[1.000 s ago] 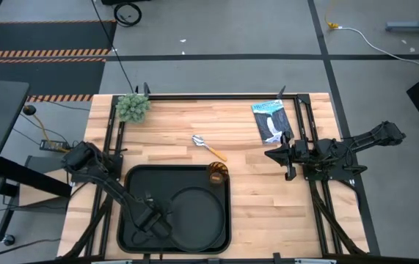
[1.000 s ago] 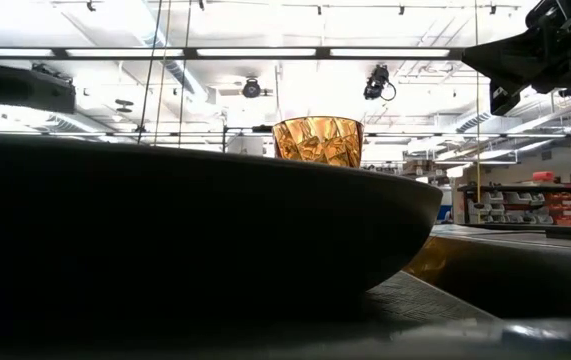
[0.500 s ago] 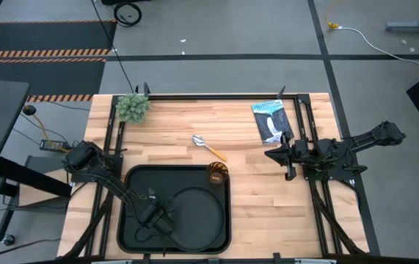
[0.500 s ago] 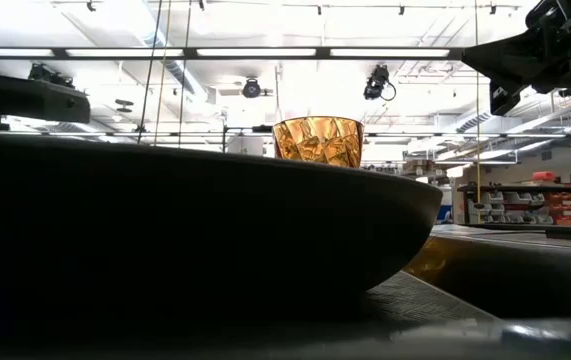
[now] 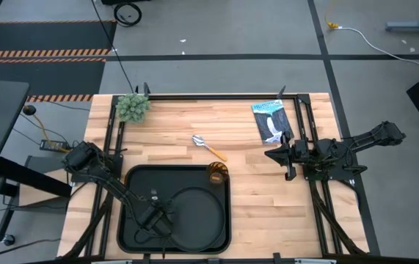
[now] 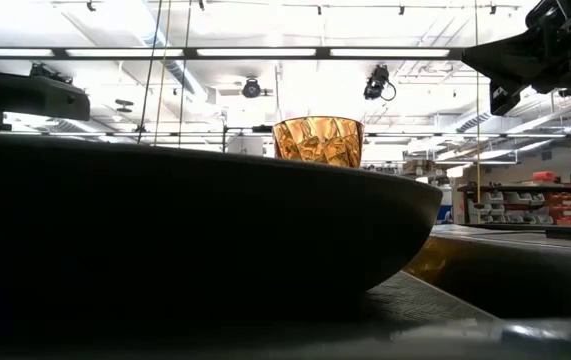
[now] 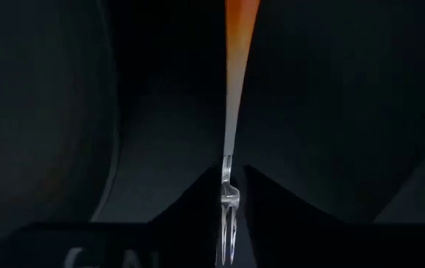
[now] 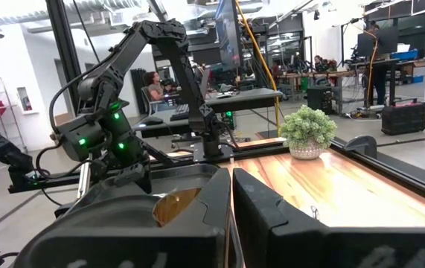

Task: Pick and place plate/cup/fork/spoon on tray
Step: Put the orange fork on the black tray on the left of the black plate, then put the yellow spoon on the black tray on the left of the orange fork

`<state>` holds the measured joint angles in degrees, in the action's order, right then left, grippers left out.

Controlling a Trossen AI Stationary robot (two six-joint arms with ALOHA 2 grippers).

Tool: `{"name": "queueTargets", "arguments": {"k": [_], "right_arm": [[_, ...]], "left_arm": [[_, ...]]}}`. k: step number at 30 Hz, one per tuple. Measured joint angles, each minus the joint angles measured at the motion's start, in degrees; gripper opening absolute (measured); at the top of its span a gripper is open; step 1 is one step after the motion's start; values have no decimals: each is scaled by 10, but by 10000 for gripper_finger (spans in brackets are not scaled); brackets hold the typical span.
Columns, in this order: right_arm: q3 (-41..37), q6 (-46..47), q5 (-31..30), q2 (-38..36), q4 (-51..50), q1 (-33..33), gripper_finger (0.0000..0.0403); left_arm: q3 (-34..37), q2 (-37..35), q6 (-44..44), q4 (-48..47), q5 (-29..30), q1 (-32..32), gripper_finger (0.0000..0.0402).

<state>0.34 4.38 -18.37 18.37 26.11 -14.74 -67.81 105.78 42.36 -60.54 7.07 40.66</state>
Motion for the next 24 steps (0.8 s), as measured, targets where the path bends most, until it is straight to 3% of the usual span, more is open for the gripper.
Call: {"name": "queueTargets", "arguments": {"k": [6,10,17,24], "right_arm": [[0,0,0,0,0,0,23],[0,0,0,0,0,0,23],[0,0,0,0,0,0,23],[0,0,0,0,0,0,23]], "left_arm": [[0,0,-31,10,11,2,113],[-1,0,-73,-2,63,5,131],[-15,-2,-107,-61,92,4,124],[-16,-30,-135,-84,159,-16,117]]}}
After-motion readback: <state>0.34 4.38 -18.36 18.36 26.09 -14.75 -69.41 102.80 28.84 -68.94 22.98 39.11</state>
